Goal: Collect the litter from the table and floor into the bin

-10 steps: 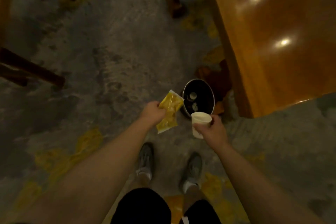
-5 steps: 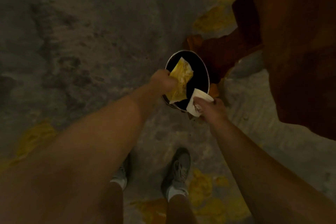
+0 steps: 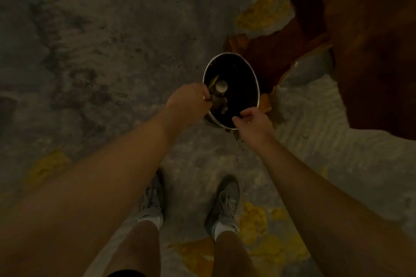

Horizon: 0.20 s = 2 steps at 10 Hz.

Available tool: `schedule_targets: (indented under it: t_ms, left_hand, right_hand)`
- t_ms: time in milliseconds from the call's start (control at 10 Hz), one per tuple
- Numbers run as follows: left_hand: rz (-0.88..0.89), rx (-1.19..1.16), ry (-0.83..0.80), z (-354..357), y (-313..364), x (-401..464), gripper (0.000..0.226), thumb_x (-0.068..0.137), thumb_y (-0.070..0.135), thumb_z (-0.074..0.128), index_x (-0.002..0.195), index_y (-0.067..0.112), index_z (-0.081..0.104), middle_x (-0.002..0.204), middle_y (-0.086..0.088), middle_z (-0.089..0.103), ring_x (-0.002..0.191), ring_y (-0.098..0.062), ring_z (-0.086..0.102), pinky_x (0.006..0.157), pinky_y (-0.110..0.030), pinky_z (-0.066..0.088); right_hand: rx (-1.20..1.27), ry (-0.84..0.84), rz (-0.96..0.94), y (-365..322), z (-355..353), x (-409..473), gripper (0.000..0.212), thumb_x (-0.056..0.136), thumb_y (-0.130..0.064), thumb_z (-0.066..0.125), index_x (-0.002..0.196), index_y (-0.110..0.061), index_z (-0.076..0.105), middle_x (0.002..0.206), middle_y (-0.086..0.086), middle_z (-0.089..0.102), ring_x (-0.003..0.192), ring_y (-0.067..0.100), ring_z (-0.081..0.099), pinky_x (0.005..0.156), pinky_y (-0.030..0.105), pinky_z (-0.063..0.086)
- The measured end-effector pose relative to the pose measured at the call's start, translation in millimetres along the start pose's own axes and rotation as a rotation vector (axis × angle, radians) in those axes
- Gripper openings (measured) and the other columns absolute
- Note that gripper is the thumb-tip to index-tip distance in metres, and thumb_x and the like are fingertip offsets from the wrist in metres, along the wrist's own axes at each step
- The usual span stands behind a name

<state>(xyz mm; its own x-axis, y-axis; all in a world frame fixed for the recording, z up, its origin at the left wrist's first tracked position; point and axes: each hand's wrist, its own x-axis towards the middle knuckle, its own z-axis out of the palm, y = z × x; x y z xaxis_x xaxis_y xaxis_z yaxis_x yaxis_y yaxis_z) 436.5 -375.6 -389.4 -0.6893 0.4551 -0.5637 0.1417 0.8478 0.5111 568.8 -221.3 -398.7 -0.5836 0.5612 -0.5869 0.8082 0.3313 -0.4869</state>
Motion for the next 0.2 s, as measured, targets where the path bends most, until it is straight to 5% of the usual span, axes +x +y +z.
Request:
schedule_targets:
  t_ms: [100,200]
  left_hand:
    - [0.118,0.068,0.035,-36,11,-37,0.009,0.085,0.031,0.062,0.088,0.023,0.065,0.096,-0.009,0.072,0.095,-0.032,0.066,0.075,-0.034,0.047]
    - [0.199,0.108,0.06,-79,20,-80,0.023,0.087,0.036,0.056,0.093,0.018,0.069,0.094,-0.012,0.073,0.092,-0.035,0.068,0.072,-0.039,0.052]
  right_hand:
    - [-0.168,-0.022,-0.154,-35,-27,-35,0.028,0.089,-0.04,0.067,0.112,-0.024,0.063,0.098,-0.006,0.065,0.079,0.005,0.059,0.063,0.023,0.048]
    - [-0.262,0.012,-0.316,-77,-56,-80,0.026,0.088,-0.037,0.066,0.109,-0.022,0.064,0.106,0.005,0.066,0.098,0.023,0.063,0.081,0.035,0.053]
